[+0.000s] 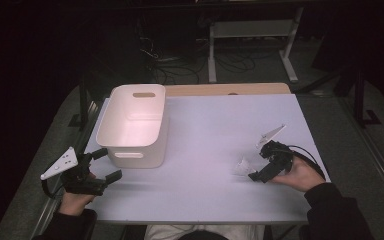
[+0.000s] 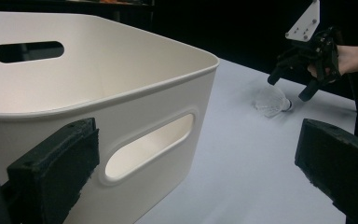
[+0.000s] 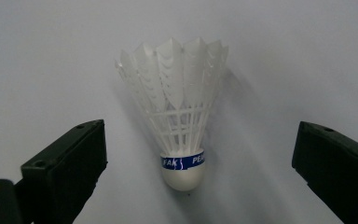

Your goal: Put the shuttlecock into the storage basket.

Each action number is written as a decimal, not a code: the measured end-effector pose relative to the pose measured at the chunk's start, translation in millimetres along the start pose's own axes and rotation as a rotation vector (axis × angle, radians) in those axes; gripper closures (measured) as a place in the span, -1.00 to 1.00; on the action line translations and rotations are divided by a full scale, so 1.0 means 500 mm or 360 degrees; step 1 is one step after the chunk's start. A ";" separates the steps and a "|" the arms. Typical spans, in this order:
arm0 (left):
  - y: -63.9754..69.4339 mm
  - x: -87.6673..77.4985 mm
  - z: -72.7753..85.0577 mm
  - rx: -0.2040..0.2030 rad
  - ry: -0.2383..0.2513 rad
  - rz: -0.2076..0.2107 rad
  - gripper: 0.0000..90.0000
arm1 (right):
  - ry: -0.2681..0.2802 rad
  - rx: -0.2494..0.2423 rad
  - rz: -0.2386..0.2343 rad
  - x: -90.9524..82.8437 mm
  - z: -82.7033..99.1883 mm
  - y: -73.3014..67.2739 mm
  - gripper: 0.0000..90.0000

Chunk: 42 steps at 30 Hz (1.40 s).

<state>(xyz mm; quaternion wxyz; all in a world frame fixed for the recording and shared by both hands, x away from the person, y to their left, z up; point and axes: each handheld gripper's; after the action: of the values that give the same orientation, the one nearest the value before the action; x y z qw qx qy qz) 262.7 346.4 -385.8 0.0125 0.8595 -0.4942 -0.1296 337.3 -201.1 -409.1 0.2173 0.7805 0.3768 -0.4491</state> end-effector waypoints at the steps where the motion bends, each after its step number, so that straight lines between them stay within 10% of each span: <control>1: 0.000 0.000 0.000 0.0000 0.0000 0.0000 -1.00 | -0.0003 0.0000 0.0000 0.001 0.000 0.000 -0.94; 42: 0.001 0.000 0.000 0.0002 -0.0001 0.0001 -1.00 | -0.0170 -0.0135 -0.0128 0.022 0.008 0.006 -0.06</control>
<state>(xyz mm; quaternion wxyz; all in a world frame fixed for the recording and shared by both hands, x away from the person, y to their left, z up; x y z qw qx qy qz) 262.4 346.2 -385.8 0.0118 0.8594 -0.4945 -0.1296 340.9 -201.1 -420.7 0.2516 0.7298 0.4144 -0.4821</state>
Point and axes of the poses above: each handheld gripper's, and its own axes: x roughly forward along the jaws, z roughly out of its underside, y roughly to its right, and after that the axes turned 8 degrees about z, right-handed
